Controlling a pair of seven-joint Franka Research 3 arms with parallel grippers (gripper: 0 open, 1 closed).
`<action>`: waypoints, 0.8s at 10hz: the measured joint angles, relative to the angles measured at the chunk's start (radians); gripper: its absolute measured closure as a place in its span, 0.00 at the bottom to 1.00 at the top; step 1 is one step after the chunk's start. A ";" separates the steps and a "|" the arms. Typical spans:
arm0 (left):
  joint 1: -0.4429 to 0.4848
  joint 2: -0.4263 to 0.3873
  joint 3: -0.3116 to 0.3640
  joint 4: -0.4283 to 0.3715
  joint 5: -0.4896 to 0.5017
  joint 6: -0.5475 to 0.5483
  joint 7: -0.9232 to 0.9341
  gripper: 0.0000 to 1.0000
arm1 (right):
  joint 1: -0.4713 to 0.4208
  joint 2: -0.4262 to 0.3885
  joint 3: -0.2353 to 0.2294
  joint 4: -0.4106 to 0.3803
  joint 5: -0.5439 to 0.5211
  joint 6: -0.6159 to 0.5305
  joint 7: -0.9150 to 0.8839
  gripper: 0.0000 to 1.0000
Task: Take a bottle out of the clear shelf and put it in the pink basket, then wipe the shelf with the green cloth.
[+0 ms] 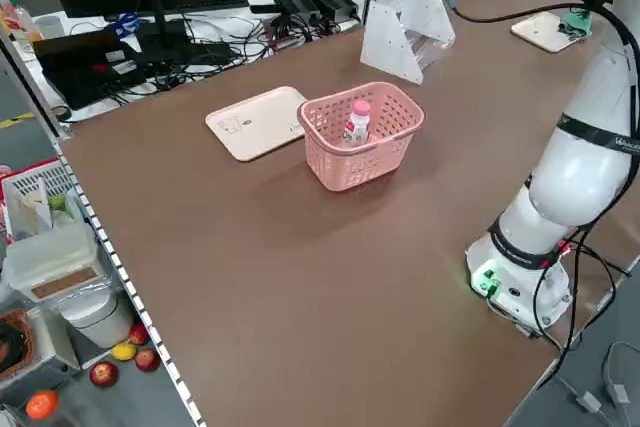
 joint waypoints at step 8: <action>0.000 0.000 0.000 0.000 0.000 0.000 0.000 0.00 | 0.034 -0.010 0.002 0.149 0.000 -0.023 0.008 0.00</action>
